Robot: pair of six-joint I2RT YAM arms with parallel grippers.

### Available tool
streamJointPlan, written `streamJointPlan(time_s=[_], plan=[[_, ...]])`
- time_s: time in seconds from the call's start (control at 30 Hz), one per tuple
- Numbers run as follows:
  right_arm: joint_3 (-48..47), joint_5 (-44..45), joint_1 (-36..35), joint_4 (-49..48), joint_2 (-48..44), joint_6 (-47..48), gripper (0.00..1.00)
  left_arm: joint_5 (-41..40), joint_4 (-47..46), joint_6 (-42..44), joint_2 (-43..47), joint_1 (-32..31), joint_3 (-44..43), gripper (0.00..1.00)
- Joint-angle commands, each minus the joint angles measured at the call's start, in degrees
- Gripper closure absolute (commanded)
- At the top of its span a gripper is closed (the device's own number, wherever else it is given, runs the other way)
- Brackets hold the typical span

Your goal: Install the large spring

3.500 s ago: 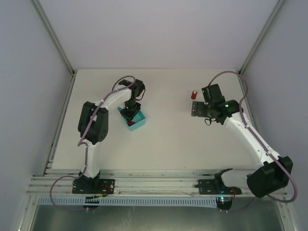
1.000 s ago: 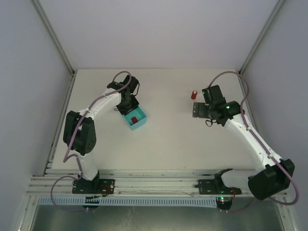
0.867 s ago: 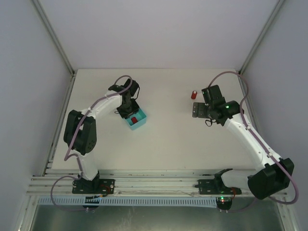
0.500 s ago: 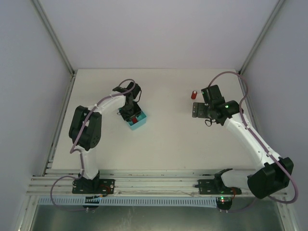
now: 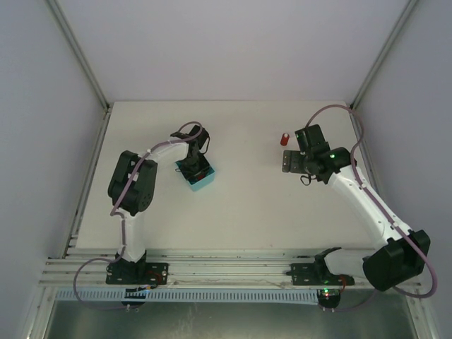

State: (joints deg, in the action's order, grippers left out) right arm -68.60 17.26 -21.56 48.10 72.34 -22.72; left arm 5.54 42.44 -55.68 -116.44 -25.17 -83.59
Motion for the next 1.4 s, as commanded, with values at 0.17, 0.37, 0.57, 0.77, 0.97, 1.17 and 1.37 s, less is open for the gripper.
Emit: streamJointPlan(time_s=[0.17, 0.37, 0.57, 0.77, 0.97, 1.17, 1.37], plan=[[-0.5, 1.4, -0.2, 0.9, 0.2, -0.6, 0.00, -2.6, 0.3, 1.7, -2.2, 0.1, -0.1, 0.58], [-0.9, 1.5, -0.3, 0.8, 0.0, -0.7, 0.00, -4.6, 0.6, 3.2, -0.8, 0.2, -0.4, 0.69], [-2.2, 0.4, -0.3, 1.2, 0.3, -0.8, 0.00, -7.0, 2.1, 6.2, 3.2, 0.2, -3.7, 0.79], [-5.1, -2.7, -0.2, 2.9, 0.9, -1.2, 0.00, -10.3, 2.4, 12.3, 9.3, 0.0, -6.7, 0.84], [-10.9, -8.2, -0.2, 6.3, 3.2, -2.2, 0.00, -11.6, -4.1, 22.6, 16.3, -0.4, -5.4, 0.88], [-20.7, -20.4, -0.1, 10.9, 8.3, -3.1, 0.01, -7.2, -19.9, 38.5, 24.9, -2.2, 3.1, 0.97], [-31.2, -30.2, -0.2, 17.2, 15.8, -3.1, 0.05, -0.7, -40.3, 56.2, 35.0, -6.7, 16.4, 0.99]])
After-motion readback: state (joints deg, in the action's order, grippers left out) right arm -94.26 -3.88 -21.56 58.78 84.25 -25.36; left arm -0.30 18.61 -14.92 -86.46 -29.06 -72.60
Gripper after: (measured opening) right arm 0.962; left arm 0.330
